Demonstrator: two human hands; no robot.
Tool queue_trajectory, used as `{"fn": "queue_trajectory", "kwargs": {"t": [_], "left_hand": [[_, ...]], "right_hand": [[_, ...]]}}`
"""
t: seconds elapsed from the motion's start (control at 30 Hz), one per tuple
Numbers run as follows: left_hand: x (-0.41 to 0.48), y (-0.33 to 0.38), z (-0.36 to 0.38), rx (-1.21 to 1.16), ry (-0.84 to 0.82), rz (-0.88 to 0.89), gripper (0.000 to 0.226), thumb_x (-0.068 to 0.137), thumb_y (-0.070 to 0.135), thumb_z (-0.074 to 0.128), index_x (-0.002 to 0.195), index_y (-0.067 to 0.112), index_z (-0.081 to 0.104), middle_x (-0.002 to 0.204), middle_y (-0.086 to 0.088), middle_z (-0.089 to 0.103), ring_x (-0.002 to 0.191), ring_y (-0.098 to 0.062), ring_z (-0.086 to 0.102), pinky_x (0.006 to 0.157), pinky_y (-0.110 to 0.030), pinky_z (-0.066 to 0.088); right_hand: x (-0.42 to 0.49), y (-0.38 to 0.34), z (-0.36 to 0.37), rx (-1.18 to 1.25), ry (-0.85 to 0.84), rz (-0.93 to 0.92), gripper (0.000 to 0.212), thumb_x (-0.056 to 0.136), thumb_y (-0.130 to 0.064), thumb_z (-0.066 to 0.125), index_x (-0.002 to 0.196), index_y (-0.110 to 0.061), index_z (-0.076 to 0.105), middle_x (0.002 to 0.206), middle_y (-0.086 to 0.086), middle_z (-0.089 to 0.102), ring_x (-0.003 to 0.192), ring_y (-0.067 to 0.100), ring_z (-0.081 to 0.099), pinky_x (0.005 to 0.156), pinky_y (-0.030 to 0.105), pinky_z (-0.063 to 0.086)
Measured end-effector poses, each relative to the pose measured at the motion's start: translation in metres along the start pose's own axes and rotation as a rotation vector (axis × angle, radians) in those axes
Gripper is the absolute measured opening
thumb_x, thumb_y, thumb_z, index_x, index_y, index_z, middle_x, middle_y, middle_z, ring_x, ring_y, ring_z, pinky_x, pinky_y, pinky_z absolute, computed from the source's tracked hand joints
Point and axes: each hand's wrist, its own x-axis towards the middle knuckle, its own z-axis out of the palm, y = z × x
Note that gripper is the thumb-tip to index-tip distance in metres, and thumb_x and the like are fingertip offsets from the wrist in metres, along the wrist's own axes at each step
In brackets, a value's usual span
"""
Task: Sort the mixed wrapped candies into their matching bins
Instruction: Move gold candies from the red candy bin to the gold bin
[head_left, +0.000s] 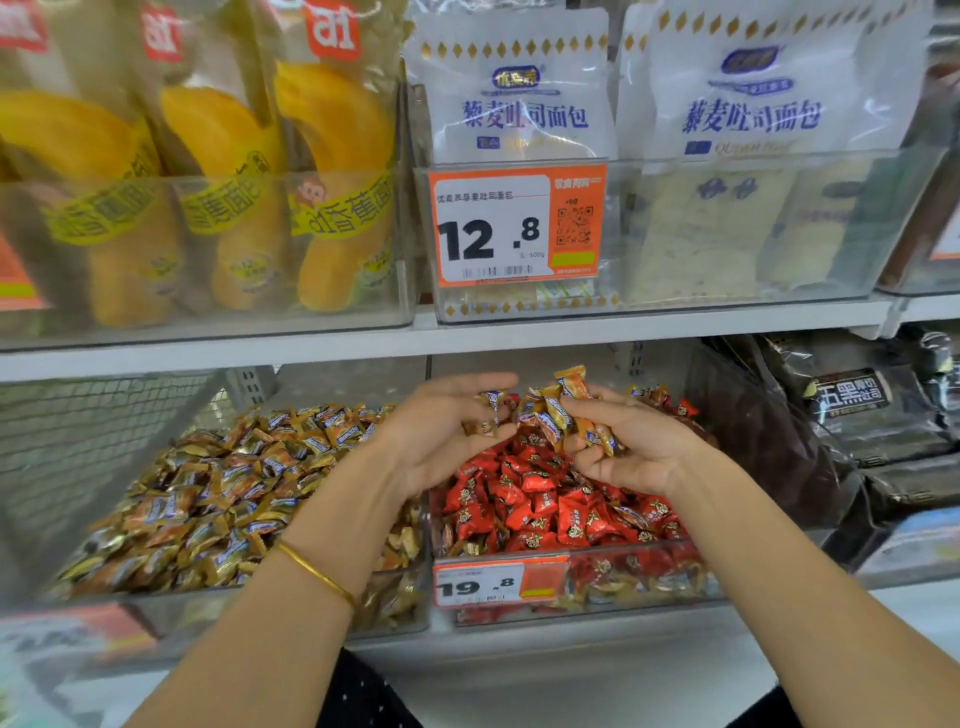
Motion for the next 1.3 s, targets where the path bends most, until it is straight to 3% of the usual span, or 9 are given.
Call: {"fn": "queue_trajectory", "kwargs": {"t": [0.13, 0.27, 0.4, 0.53, 0.67, 0.8, 0.97, 1.13, 1.3], "left_hand": [[-0.040, 0.010, -0.037, 0.058, 0.020, 0.064, 0.038, 0.088, -0.016, 0.043, 0.106, 0.009, 0.065, 0.104, -0.015, 0.059, 0.100, -0.022, 0.059, 0.091, -0.036, 0.053], [-0.061, 0.012, -0.081, 0.183, 0.240, 0.123, 0.038, 0.088, -0.014, 0.047, 0.105, 0.015, 0.065, 0.108, -0.021, 0.056, 0.095, -0.028, 0.060, 0.093, -0.040, 0.050], [-0.067, 0.006, -0.115, 0.165, 0.358, 0.154, 0.053, 0.086, -0.021, 0.037, 0.129, 0.008, 0.051, 0.100, -0.012, 0.060, 0.078, -0.018, 0.063, 0.070, -0.029, 0.057], [-0.068, 0.007, -0.140, 0.056, 0.372, 0.171, 0.087, 0.077, -0.029, 0.028, 0.146, 0.024, 0.029, 0.147, -0.016, 0.030, 0.115, -0.033, 0.050, 0.074, -0.039, 0.048], [-0.071, 0.005, -0.149, 0.233, 0.429, 0.177, 0.089, 0.075, -0.028, 0.027, 0.145, 0.026, 0.030, 0.155, -0.008, 0.021, 0.141, -0.024, 0.023, 0.108, -0.044, 0.029], [-0.083, 0.001, -0.134, 0.384, 0.450, 0.275, 0.054, 0.082, -0.019, 0.043, 0.119, 0.018, 0.056, 0.131, -0.002, 0.054, 0.115, -0.014, 0.055, 0.087, -0.029, 0.049], [-0.115, -0.030, -0.086, 0.289, 0.095, 0.117, 0.027, 0.085, -0.012, 0.050, 0.103, 0.004, 0.064, 0.096, -0.011, 0.067, 0.074, -0.016, 0.064, 0.055, -0.025, 0.052], [-0.104, -0.105, -0.063, 0.683, -0.309, -0.359, 0.019, 0.092, 0.003, 0.050, 0.102, 0.012, 0.064, 0.099, -0.004, 0.067, 0.077, -0.012, 0.064, 0.059, -0.021, 0.051], [-0.077, -0.190, -0.059, 0.807, -0.312, -0.566, 0.014, 0.092, 0.008, 0.053, 0.104, 0.011, 0.060, 0.104, -0.008, 0.061, 0.082, -0.015, 0.058, 0.068, -0.026, 0.050]], "right_hand": [[-0.012, 0.011, 0.041, -0.074, -0.099, 0.005, 0.012, 0.081, -0.006, 0.064, 0.084, -0.017, 0.064, 0.067, 0.007, 0.061, 0.048, 0.013, 0.046, 0.036, 0.016, 0.034], [-0.002, 0.027, 0.105, -0.274, -0.158, -0.016, 0.013, 0.086, -0.006, 0.063, 0.091, -0.018, 0.062, 0.068, 0.006, 0.061, 0.045, 0.011, 0.051, 0.036, 0.015, 0.037], [0.023, 0.043, 0.168, -0.561, -0.115, -0.060, 0.013, 0.088, -0.010, 0.063, 0.097, -0.017, 0.056, 0.084, 0.003, 0.058, 0.068, 0.016, 0.056, 0.039, 0.016, 0.045], [0.043, 0.054, 0.200, -0.792, -0.109, 0.004, 0.052, 0.084, -0.037, 0.067, 0.129, -0.019, 0.047, 0.132, 0.006, 0.052, 0.119, 0.024, 0.050, 0.071, 0.037, 0.057], [0.045, 0.054, 0.200, -0.785, -0.082, 0.047, 0.073, 0.088, -0.056, 0.051, 0.148, -0.026, 0.023, 0.156, 0.005, 0.020, 0.140, 0.035, 0.024, 0.097, 0.057, 0.043], [0.020, 0.043, 0.176, -0.639, -0.082, -0.112, 0.041, 0.098, -0.021, 0.049, 0.138, -0.017, 0.041, 0.145, 0.009, 0.039, 0.129, 0.028, 0.041, 0.095, 0.047, 0.048], [-0.060, 0.046, 0.100, -0.544, -0.223, -0.191, 0.021, 0.095, -0.005, 0.049, 0.112, -0.005, 0.061, 0.109, 0.017, 0.064, 0.098, 0.027, 0.067, 0.070, 0.038, 0.059], [-0.071, 0.117, 0.012, -0.978, -0.343, 0.288, 0.018, 0.094, -0.009, 0.052, 0.109, -0.004, 0.062, 0.095, 0.011, 0.066, 0.087, 0.024, 0.067, 0.067, 0.037, 0.058], [-0.009, 0.261, -0.081, -1.036, -0.154, 0.633, 0.018, 0.092, -0.002, 0.052, 0.107, -0.010, 0.059, 0.088, 0.005, 0.055, 0.072, 0.017, 0.058, 0.071, 0.037, 0.054]]}}
